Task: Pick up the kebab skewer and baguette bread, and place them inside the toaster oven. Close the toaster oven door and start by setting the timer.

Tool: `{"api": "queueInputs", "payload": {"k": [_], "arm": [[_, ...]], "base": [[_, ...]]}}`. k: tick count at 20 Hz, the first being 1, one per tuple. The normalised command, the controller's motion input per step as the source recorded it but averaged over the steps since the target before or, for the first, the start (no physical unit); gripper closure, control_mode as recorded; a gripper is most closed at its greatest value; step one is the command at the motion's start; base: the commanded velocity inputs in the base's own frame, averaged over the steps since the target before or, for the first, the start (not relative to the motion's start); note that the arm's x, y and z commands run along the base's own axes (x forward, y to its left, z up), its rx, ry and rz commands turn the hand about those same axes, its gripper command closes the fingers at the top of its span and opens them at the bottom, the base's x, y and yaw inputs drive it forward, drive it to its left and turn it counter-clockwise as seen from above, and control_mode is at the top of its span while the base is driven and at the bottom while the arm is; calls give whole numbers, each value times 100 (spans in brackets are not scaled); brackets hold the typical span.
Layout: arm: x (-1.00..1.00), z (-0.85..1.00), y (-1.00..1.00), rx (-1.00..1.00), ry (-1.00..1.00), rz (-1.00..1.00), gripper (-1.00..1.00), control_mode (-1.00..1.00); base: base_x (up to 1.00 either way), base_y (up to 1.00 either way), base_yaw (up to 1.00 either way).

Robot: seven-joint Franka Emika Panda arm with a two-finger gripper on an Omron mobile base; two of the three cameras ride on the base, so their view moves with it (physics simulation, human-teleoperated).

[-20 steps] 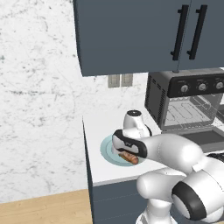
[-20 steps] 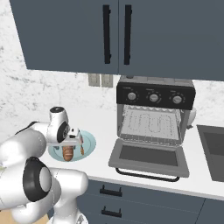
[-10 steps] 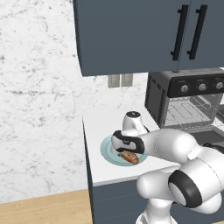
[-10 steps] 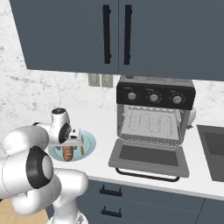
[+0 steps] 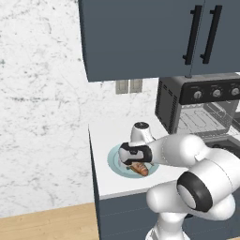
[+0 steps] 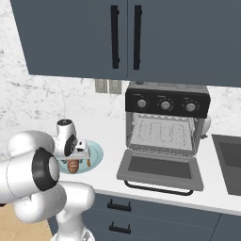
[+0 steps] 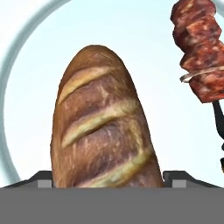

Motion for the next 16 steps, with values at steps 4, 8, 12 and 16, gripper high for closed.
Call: {"api": "queueInputs", "payload": {"k": [4,8,12,16], "arm": [[0,-2,0,0,0,0,100,-100],[0,0,0,0,0,1,100,-100],[0,19,0,0,0,0,100,-100],[0,37,0,0,0,-1,100,-100]], "base": [[0,0,0],[0,0,0],[0,0,0],[0,0,0]]}}
